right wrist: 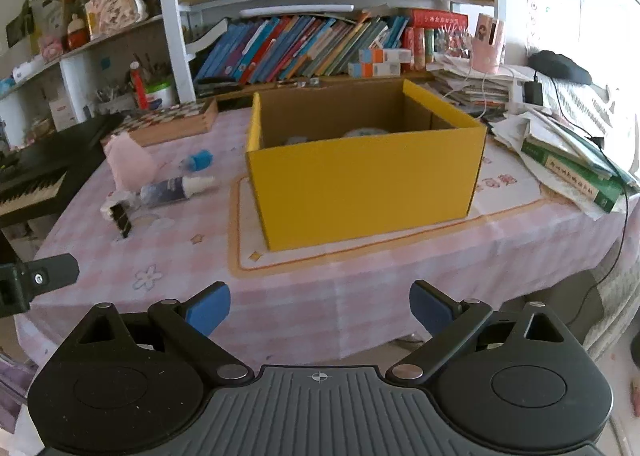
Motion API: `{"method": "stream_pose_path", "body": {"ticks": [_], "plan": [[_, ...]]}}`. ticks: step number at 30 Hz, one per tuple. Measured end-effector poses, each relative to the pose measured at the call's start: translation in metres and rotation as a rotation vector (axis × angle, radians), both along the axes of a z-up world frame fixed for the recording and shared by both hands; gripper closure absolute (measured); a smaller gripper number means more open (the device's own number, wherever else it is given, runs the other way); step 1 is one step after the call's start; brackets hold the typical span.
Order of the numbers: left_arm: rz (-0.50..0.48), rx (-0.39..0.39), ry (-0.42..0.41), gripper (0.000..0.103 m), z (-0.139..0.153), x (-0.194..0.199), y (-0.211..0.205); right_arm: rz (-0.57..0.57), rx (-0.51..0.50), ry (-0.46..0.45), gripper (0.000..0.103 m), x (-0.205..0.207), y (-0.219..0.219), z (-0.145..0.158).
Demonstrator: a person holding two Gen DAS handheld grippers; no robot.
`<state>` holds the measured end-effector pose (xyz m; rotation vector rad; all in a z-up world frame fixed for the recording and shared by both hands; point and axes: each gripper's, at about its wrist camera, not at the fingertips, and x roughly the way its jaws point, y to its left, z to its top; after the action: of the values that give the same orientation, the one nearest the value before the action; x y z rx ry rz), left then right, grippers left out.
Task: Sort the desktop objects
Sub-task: 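Withdraw both tools from the box back over the table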
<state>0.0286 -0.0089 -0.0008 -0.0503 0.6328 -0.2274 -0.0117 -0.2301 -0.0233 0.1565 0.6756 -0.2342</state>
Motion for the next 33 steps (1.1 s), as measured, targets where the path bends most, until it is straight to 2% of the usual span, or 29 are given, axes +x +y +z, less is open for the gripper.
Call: {"method": "stream_pose_path", "body": {"ticks": [16,28,33], "plan": [[-0.020,0.019,0.047,0.000,-0.010,-0.003,0.040,0.042,0.012,0.045,0.005,0.000,0.049,-0.009],[-0.018,0.017,0.034,0.000,-0.011,-0.005,0.059,0.145,0.006,0.049,0.004,0.009,0.084,-0.007],[0.020,0.017,0.020,0.000,-0.007,-0.009,0.075,0.173,-0.007,0.043,0.004,0.016,0.098,-0.005]]}}
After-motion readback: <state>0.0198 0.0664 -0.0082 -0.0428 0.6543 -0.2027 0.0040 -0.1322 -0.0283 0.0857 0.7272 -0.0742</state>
